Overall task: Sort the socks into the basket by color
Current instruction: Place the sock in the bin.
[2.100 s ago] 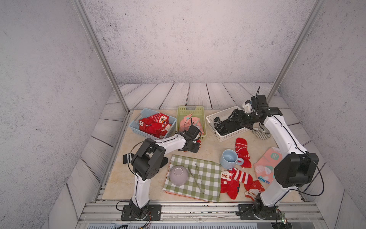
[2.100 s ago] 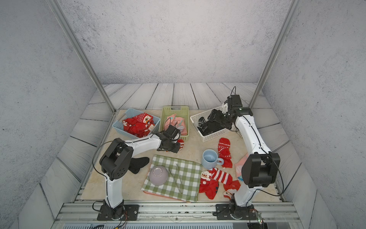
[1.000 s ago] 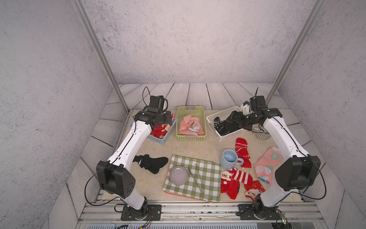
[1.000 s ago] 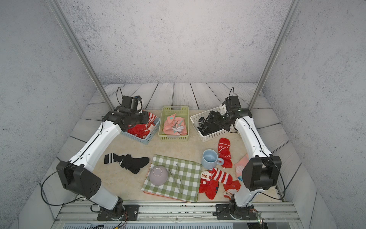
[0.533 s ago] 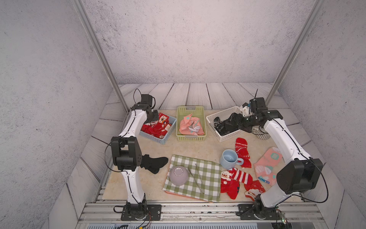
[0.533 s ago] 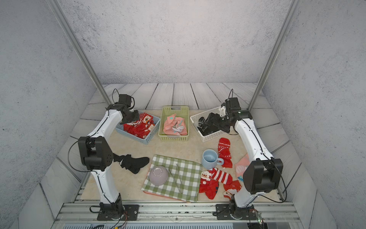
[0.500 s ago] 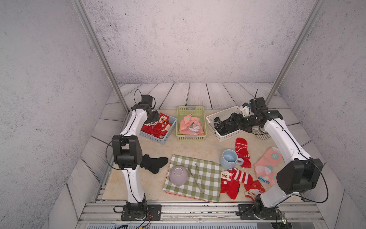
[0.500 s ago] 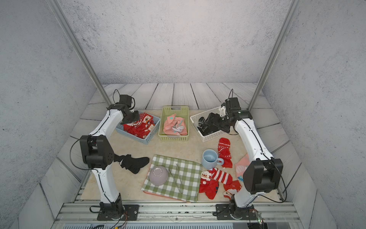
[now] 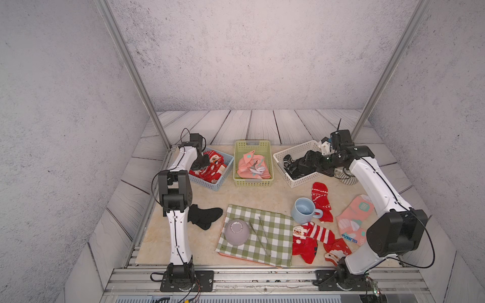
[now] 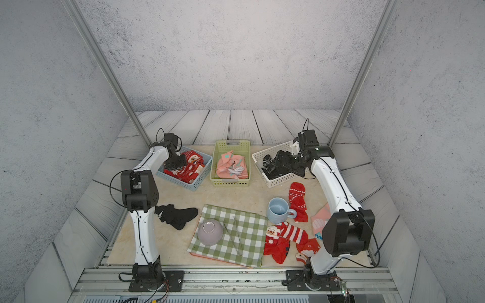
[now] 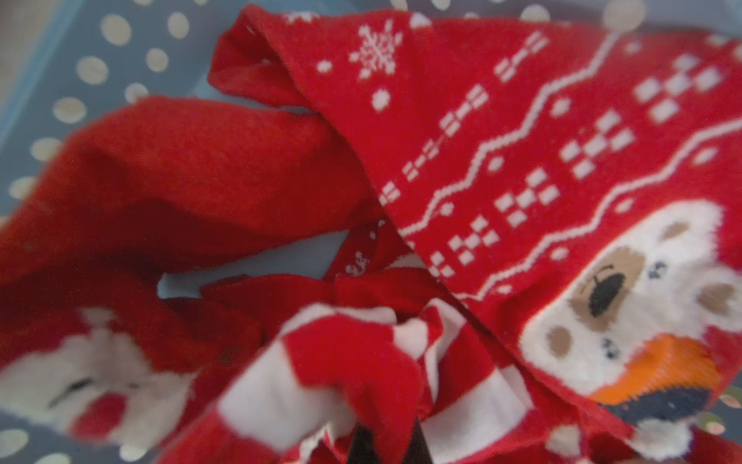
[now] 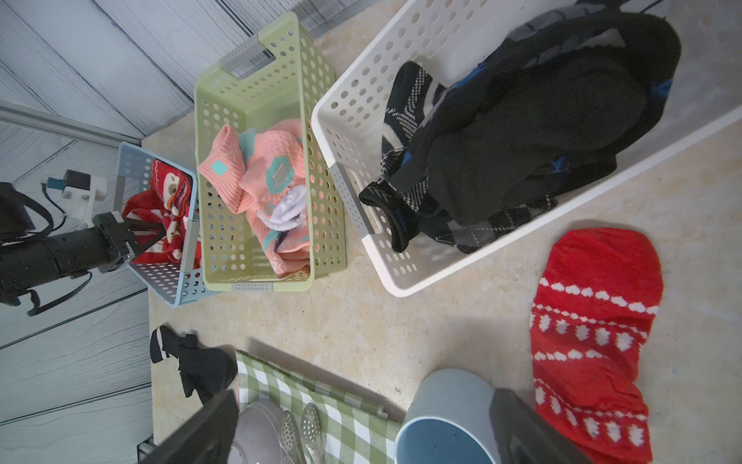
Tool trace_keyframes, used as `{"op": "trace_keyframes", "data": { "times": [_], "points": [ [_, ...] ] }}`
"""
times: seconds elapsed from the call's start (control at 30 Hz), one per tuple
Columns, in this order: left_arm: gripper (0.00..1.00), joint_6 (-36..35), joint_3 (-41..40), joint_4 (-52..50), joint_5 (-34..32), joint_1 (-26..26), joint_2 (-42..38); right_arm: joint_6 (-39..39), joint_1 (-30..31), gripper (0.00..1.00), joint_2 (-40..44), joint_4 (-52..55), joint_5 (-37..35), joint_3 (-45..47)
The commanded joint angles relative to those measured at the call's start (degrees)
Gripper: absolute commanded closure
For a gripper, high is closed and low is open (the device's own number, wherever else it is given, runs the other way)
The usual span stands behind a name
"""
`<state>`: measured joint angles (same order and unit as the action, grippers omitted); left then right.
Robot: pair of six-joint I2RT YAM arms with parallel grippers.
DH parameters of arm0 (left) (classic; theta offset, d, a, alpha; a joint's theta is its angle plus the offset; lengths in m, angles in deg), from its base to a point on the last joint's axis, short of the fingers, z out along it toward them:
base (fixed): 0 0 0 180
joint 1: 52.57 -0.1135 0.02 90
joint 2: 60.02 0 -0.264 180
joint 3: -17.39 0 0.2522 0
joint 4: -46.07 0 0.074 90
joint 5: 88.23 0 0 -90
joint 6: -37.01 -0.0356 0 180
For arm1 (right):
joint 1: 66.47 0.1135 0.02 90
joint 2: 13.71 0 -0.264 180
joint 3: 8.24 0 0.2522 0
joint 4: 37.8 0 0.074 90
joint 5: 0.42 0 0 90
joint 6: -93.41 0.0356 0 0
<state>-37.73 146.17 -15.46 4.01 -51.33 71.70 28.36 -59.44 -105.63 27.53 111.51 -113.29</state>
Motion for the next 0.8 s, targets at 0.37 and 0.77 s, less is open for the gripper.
{"op": "trace_keyframes", "data": {
  "times": [0.37, 0.77],
  "points": [
    [0.39, 1.0, -7.8, 2.6, 2.6, -0.3, -10.9, -0.4, 0.2, 0.01, -0.5, 0.6, -0.7, -1.6],
    [0.29, 2.5, -17.4, 6.9, 6.9, -0.2, -23.6, -0.6, 0.3, 0.01, -0.9, 0.7, -0.4, -2.0]
  ]
}}
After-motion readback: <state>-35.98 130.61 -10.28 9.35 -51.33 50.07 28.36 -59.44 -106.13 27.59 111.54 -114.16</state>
